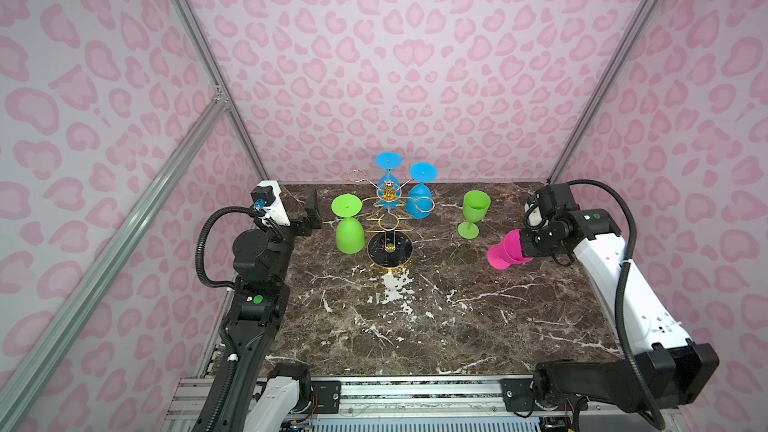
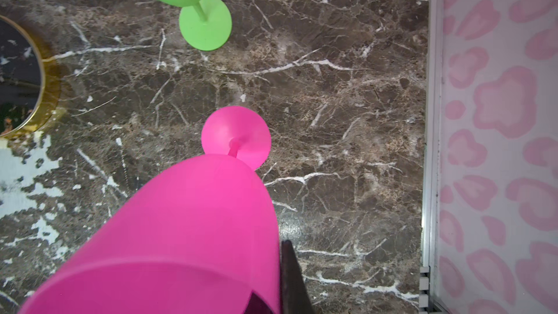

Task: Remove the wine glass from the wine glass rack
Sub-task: 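Lower the magenta glass upright beside the green glass and open the right gripper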

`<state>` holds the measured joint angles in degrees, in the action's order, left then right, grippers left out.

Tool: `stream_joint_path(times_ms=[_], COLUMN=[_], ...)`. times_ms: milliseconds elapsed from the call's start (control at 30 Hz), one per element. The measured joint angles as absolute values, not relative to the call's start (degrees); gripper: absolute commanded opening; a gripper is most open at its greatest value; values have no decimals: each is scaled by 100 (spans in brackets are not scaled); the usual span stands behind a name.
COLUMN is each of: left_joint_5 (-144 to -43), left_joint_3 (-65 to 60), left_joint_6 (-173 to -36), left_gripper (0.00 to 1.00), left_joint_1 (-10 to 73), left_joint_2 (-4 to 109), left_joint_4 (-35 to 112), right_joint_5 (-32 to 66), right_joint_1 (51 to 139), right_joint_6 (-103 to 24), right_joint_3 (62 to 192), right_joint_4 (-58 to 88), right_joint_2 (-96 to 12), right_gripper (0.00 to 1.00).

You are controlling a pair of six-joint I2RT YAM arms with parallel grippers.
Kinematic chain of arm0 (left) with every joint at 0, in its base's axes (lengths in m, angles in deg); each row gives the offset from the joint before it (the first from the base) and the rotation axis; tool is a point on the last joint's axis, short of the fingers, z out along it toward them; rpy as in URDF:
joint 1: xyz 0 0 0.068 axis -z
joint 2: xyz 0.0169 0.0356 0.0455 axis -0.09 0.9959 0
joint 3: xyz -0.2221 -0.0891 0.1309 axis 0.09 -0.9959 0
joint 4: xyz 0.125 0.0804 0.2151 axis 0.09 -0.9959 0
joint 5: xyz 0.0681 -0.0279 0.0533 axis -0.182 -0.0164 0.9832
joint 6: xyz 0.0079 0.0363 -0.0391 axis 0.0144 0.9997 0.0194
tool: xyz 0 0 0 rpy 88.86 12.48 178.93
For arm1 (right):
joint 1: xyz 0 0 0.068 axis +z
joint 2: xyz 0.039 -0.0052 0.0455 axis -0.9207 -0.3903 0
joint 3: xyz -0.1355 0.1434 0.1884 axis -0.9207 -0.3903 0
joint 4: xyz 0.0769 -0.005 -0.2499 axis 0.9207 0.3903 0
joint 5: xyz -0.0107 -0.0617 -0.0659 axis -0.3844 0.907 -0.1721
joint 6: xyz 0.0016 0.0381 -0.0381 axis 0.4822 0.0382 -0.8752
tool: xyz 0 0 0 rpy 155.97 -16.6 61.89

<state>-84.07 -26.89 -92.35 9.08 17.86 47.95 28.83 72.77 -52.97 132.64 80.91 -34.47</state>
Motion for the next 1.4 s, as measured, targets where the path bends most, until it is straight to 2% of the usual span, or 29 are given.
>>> stream_joint_path(times_ms=[400,1000,1400], left_joint_5=[-8241,-8241,-8263], left_joint_3=[-2756,-2811,-2811], left_joint_6=[-9226,-9226,-9226], left_gripper=[97,97,97], left_joint_1=[880,876,876], left_joint_2=[1707,1578,1583], left_joint_4=[4773,4782,4782], right_joint_5=[3027,3176,2829], right_joint_1=[6759,6702,6595], right_joint_6=[-5514,-5453,-5411], right_joint_3=[15583,18782,19034], right_joint_4=[8353,9076,9219], right_joint_2=[-5915,-8275,-8697], right_gripper=[0,0,0])
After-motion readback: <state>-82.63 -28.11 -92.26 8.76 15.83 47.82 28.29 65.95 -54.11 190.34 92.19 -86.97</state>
